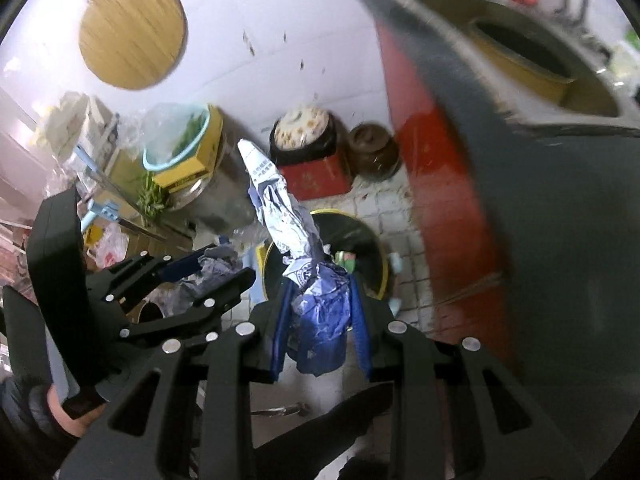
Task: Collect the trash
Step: 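Carry both crumpled papers to the floor bin and open both tools over it, then move both open tools back over the counter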
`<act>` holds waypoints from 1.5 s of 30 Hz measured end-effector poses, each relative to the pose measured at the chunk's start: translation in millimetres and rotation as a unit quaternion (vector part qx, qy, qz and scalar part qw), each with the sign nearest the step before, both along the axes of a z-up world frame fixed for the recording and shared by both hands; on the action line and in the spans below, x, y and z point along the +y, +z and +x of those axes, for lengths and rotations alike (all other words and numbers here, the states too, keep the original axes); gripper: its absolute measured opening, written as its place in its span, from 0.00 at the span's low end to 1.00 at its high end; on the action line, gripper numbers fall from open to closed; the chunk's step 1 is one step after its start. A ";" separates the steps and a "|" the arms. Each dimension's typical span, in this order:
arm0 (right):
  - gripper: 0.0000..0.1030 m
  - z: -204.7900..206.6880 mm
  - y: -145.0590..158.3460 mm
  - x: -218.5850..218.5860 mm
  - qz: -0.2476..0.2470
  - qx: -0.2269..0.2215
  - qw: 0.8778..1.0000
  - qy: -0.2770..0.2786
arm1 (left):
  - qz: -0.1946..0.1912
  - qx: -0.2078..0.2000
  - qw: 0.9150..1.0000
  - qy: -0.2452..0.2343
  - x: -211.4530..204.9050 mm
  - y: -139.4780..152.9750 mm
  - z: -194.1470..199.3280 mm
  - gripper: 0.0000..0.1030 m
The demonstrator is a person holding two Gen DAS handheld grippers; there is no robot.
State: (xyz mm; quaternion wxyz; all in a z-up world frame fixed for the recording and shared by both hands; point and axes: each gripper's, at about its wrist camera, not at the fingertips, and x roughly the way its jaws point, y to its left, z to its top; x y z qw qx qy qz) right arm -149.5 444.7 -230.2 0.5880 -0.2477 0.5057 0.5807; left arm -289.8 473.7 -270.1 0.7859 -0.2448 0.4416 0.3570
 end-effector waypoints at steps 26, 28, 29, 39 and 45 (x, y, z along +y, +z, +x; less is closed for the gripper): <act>0.77 28.8 -0.6 8.4 -0.009 -0.007 1.000 -0.016 | 0.008 0.022 0.999 -0.035 7.9 -21.8 2.7 0.81; 0.78 43.7 28.2 -27.3 0.006 -0.012 0.999 -0.032 | 0.018 0.014 0.998 -0.054 -10.1 6.9 17.1 0.83; 0.78 52.8 42.8 -47.5 0.012 -0.020 0.999 -0.045 | 0.024 0.010 0.997 -0.066 -20.2 20.7 26.6 0.83; 0.85 131.9 153.7 -285.5 0.054 -0.136 0.956 -0.253 | 0.040 -0.062 0.956 -0.284 -179.6 136.0 175.9 0.90; 0.85 153.9 180.7 -440.8 0.052 -0.172 0.906 -0.383 | 0.053 -0.098 0.891 -0.441 -307.4 173.2 252.5 0.90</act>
